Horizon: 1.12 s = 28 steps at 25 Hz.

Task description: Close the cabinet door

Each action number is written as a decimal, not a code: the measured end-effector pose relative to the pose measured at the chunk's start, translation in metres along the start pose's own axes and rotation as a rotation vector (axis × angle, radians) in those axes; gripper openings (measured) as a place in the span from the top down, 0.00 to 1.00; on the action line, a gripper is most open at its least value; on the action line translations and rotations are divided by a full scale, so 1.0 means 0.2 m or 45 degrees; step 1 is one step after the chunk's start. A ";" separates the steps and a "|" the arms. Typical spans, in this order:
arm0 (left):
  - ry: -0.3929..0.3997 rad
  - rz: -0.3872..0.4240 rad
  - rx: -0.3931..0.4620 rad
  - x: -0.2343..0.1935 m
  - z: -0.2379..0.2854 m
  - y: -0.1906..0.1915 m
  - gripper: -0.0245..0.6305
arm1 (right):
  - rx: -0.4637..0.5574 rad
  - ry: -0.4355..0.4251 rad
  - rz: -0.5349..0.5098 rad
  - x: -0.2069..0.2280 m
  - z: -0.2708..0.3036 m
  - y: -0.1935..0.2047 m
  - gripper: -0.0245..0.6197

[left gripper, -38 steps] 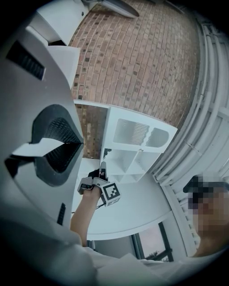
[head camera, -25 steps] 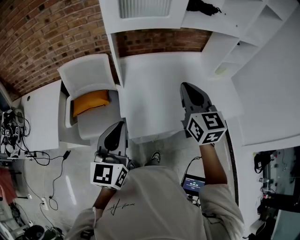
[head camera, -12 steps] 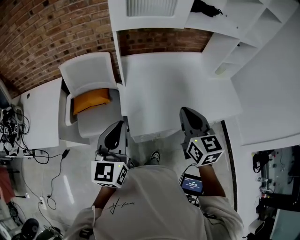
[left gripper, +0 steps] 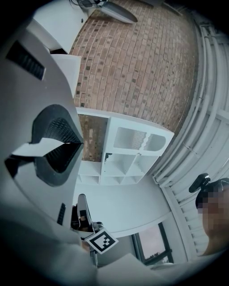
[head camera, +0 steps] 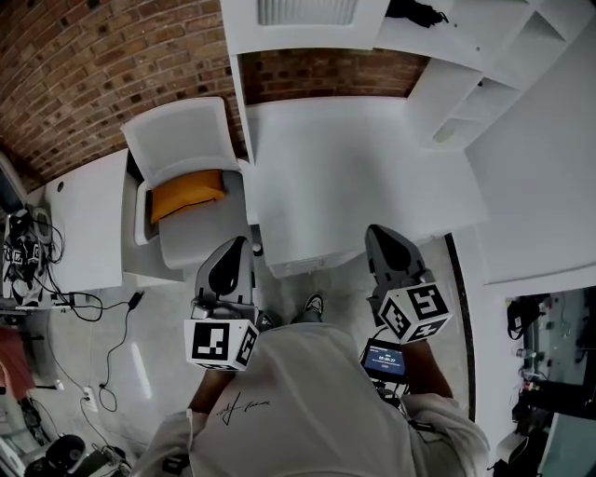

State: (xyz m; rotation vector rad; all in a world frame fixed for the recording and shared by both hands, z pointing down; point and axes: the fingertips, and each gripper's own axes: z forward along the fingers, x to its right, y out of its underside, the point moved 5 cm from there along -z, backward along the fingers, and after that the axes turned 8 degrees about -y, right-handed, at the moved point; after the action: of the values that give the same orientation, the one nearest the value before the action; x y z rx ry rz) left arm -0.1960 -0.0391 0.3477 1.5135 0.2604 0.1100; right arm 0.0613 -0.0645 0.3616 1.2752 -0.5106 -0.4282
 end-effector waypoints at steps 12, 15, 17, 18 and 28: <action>-0.025 -0.008 0.023 0.00 0.02 -0.04 0.94 | -0.016 -0.084 -0.061 -0.02 0.03 -0.07 0.93; -0.038 -0.010 0.037 -0.01 0.02 -0.04 0.94 | -0.017 -0.102 -0.076 -0.02 0.04 -0.07 0.93; -0.042 -0.010 0.038 0.00 0.02 -0.03 0.94 | -0.022 -0.108 -0.079 -0.01 0.04 -0.07 0.93; -0.042 -0.010 0.037 0.00 0.02 -0.03 0.94 | -0.024 -0.110 -0.082 -0.01 0.04 -0.07 0.93; -0.045 -0.022 0.036 -0.03 0.04 -0.03 0.94 | -0.032 -0.127 -0.108 -0.03 0.07 -0.11 0.93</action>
State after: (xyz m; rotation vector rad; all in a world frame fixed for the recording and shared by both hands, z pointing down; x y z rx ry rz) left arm -0.2008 -0.0477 0.3430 1.5396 0.2473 0.0660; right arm 0.0471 -0.0777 0.3434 1.2589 -0.5347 -0.5694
